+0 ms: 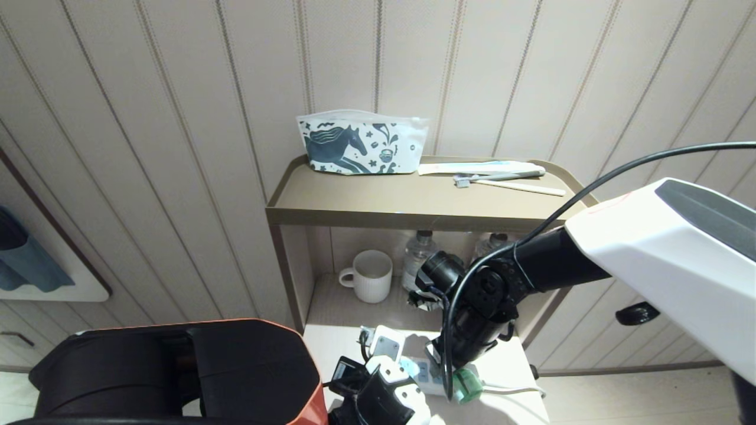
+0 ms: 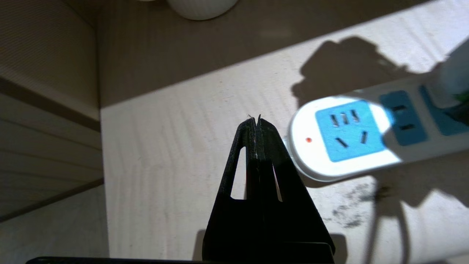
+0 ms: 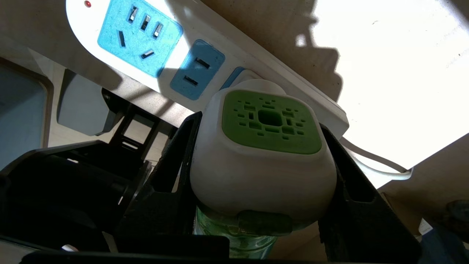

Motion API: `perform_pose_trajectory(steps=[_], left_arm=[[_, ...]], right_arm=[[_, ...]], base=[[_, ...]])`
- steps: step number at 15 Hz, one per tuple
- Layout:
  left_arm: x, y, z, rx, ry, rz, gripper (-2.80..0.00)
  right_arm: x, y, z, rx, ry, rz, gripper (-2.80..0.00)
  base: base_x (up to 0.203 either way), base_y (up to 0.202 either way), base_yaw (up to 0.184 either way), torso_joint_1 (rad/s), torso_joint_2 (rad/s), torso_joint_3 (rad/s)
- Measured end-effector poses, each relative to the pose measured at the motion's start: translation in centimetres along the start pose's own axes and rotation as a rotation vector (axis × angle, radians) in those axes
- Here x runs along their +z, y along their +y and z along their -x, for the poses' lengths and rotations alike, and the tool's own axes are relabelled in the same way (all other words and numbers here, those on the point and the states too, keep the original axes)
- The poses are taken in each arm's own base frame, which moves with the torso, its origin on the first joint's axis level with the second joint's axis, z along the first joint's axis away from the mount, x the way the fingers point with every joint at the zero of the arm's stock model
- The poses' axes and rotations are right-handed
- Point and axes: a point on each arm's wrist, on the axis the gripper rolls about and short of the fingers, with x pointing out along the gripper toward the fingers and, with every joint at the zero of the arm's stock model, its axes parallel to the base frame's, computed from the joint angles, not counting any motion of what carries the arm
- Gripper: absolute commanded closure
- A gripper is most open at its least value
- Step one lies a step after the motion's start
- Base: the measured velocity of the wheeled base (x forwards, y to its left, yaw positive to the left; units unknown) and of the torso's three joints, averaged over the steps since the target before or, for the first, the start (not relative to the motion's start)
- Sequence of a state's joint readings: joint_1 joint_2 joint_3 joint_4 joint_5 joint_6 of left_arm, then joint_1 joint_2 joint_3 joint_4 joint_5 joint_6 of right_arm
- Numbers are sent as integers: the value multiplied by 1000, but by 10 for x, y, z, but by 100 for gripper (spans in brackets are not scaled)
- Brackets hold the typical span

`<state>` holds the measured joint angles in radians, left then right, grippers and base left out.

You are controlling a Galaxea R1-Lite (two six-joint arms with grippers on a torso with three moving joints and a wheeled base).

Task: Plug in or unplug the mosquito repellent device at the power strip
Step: Hold the socket with your left hand and unplug it with your right hand

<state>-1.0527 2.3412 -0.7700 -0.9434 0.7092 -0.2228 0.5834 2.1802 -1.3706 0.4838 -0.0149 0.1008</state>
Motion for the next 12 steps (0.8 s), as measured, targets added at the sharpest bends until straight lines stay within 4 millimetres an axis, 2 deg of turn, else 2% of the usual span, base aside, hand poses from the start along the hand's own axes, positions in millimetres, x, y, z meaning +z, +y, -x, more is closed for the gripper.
perform_pose_trajectory(steps=[4, 8, 12], left_arm=[[0, -6, -4, 68, -30, 54, 0], [0, -28, -1, 32, -76, 106, 0], [-4, -35, 0, 14, -84, 104, 0]], right_arm=[[1, 0, 1, 10, -4, 0, 0], [2, 0, 1, 12, -8, -1, 0], [3, 0, 1, 11, -10, -3, 0]], base=[[0, 0, 0, 0, 0, 0], [0, 0, 0, 0, 0, 0], [0, 0, 0, 0, 0, 0]])
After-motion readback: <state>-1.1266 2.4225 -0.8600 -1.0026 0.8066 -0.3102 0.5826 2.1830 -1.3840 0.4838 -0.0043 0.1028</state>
